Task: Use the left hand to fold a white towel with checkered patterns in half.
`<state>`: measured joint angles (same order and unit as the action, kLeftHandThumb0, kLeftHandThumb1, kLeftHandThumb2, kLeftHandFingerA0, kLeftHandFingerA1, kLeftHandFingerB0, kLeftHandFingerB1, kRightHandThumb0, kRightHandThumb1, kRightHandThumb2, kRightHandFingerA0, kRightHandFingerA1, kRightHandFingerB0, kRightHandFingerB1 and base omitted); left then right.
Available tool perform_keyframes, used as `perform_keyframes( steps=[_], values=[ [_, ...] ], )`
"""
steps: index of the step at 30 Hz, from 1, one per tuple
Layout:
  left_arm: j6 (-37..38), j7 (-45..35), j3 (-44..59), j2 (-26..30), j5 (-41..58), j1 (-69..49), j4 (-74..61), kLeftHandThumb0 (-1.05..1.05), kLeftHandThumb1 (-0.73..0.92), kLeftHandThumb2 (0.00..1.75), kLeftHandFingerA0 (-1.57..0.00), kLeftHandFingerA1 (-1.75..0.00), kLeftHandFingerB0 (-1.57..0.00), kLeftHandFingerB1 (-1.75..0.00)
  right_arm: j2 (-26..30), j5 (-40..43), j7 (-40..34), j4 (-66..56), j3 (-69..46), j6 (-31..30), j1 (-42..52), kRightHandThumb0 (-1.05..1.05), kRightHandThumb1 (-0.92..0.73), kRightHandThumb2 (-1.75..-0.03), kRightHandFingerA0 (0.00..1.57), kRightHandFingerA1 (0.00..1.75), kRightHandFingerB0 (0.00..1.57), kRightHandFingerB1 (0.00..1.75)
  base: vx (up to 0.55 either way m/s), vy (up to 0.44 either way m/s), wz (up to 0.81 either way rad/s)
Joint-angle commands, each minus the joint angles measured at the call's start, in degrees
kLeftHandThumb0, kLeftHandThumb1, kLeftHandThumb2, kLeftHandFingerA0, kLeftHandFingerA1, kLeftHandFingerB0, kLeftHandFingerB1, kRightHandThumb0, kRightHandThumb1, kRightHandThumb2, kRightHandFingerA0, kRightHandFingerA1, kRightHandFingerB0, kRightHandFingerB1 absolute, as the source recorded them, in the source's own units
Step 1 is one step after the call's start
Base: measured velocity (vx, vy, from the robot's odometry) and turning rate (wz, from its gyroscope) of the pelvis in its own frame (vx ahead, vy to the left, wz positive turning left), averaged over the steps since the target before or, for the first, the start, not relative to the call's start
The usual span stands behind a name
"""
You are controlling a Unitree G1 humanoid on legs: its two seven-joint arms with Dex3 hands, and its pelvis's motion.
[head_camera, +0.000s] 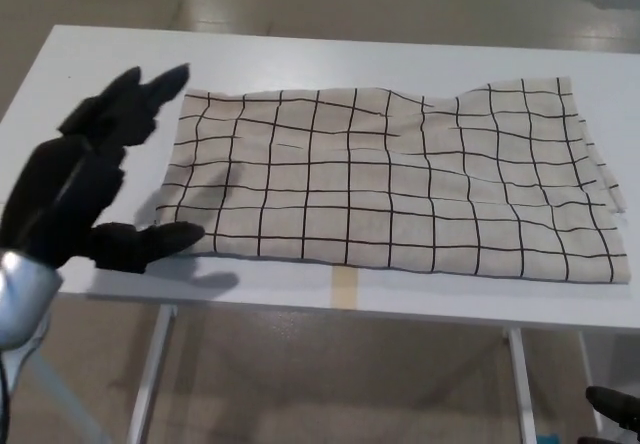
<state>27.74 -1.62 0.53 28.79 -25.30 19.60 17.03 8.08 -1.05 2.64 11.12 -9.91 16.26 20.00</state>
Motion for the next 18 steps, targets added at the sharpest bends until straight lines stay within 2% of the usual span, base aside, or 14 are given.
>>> perform_keyframes(
  steps=[1,10,18],
  values=[
    [-5.7,6.0,-12.4,2.8,-18.7,10.6,14.0,-0.59,0.38,0.71,0.0,-0.01,0.0,-0.12,-0.1,-0.8,-1.0,0.3,0.2,1.7,0.5,-0.38,-0.55,-0.57,0.57,0.68,0.51,0.55,0.0,0.0,0.0],
    [-9.4,8.1,-19.0,2.0,-21.2,14.4,19.5,-0.57,0.36,0.68,0.0,0.0,0.0,-0.11,-0.1,-0.2,-0.3,0.3,0.1,1.7,0.8,-0.38,-0.55,-0.57,0.58,0.68,0.52,0.55,0.0,0.0,0.0],
    [-9.3,10.7,-23.1,1.5,-21.2,15.6,22.5,-0.57,0.36,0.68,0.0,0.0,0.0,-0.11,-0.2,-0.2,-0.6,0.8,0.0,1.6,0.4,-0.38,-0.55,-0.57,0.58,0.69,0.52,0.55,0.0,0.0,0.0]
  ],
)
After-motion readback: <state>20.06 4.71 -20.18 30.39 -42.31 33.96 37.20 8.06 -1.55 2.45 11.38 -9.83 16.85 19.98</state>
